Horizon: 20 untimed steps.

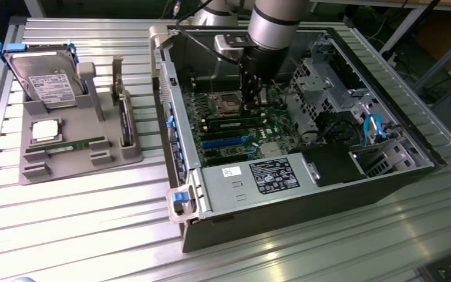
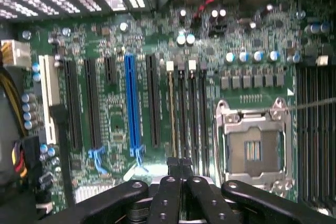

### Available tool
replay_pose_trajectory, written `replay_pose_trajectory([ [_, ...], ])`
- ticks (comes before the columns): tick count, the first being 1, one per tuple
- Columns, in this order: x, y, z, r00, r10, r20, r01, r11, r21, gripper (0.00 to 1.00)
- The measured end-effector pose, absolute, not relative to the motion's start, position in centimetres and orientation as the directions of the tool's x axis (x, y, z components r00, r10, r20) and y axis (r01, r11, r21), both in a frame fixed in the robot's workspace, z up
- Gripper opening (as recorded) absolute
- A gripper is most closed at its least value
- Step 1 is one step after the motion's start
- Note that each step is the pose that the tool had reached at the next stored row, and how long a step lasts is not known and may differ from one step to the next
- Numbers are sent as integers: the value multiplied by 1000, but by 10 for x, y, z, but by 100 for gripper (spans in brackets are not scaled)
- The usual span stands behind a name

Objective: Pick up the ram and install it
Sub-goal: 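Press down the ram until it locks into place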

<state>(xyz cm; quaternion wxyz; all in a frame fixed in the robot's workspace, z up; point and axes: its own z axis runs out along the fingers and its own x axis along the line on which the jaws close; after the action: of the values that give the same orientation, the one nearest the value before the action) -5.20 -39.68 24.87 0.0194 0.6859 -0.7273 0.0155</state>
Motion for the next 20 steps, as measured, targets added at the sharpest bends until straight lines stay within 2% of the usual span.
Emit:
replay_pose_trajectory([
  [20, -100, -396, 249, -59, -997, 49, -998, 59, 4, 13],
])
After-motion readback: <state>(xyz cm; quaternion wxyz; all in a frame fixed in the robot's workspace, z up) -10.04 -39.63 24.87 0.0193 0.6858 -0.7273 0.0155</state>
